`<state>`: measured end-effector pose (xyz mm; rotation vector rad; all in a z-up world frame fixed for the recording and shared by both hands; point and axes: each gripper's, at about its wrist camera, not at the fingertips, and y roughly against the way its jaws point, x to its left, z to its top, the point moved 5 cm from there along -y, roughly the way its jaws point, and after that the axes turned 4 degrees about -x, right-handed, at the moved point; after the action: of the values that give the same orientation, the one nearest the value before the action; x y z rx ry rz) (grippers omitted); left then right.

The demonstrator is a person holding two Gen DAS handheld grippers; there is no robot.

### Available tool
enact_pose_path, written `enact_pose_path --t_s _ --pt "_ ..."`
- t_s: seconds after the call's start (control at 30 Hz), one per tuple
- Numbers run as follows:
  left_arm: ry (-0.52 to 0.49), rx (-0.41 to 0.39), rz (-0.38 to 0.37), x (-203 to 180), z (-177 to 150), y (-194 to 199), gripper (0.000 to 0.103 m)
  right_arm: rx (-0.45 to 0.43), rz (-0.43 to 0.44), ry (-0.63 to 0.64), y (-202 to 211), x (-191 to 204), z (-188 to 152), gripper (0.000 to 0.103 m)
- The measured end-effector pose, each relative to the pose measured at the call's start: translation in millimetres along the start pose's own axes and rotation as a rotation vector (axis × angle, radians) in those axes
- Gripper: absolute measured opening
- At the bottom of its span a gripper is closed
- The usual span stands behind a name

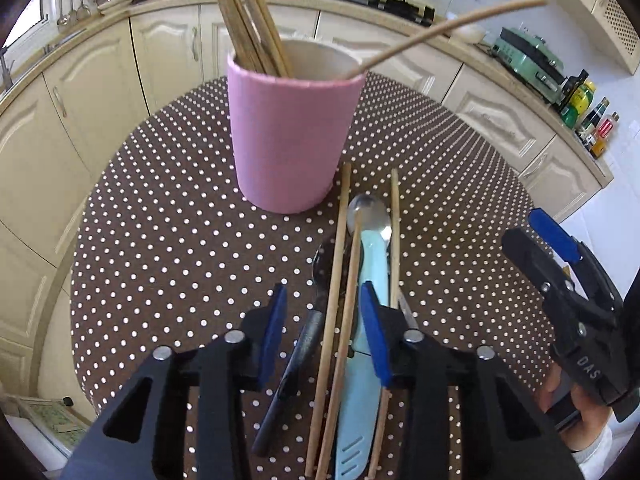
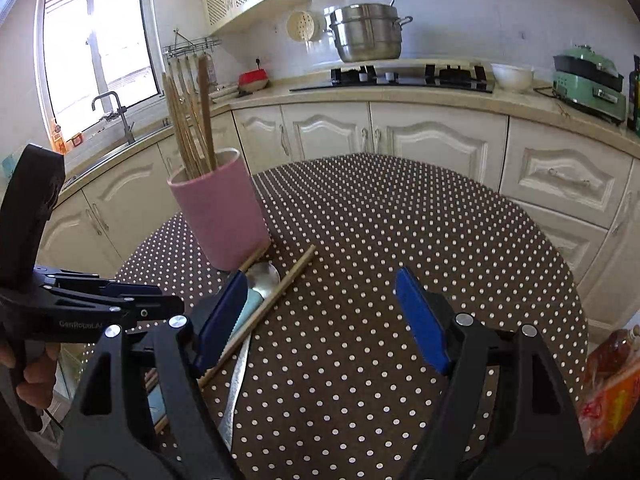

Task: Organize utensils
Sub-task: 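Move both grippers down toward the remaining chopsticks beside the knife, then grasp a chopstick with the left gripper while the right gripper grasps another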

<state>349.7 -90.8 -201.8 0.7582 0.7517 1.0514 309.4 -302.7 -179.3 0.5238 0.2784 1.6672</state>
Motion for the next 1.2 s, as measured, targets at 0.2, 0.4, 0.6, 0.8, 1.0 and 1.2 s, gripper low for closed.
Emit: enact_pose_path --t_s 0.2,0.4,0.6,0.8,1.0,1.2 --pt "-0.005 0.048 0.000 1.2 -0.5 -21.5 0.028 0.038 -0.005 -0.022 -9.0 -8.4 -9.7 0.076" --pt "-0.016 0.062 0.020 -3.5 7.5 -35.2 0.018 0.055 0.002 -0.036 -11.2 -10.9 -10.9 0.076" --pt "-0.011 0.063 0.024 -10.9 14.7 -44.4 0.007 0.087 0.008 -0.031 -18.1 -9.2 -12.4 0.076" --pt "0.038 0.009 -0.035 -8.3 10.2 -26.8 0.007 0.188 0.042 0.010 -35.3 6.3 -19.2 0.076" --pt "0.079 -0.050 -0.053 5.8 -4.6 -0.6 0.007 0.281 0.040 0.025 -63.7 26.4 -20.6 0.076" --pt "0.097 -0.078 -0.039 17.2 -21.5 18.9 0.006 0.353 -0.016 0.059 -90.5 36.2 -17.6 0.076"
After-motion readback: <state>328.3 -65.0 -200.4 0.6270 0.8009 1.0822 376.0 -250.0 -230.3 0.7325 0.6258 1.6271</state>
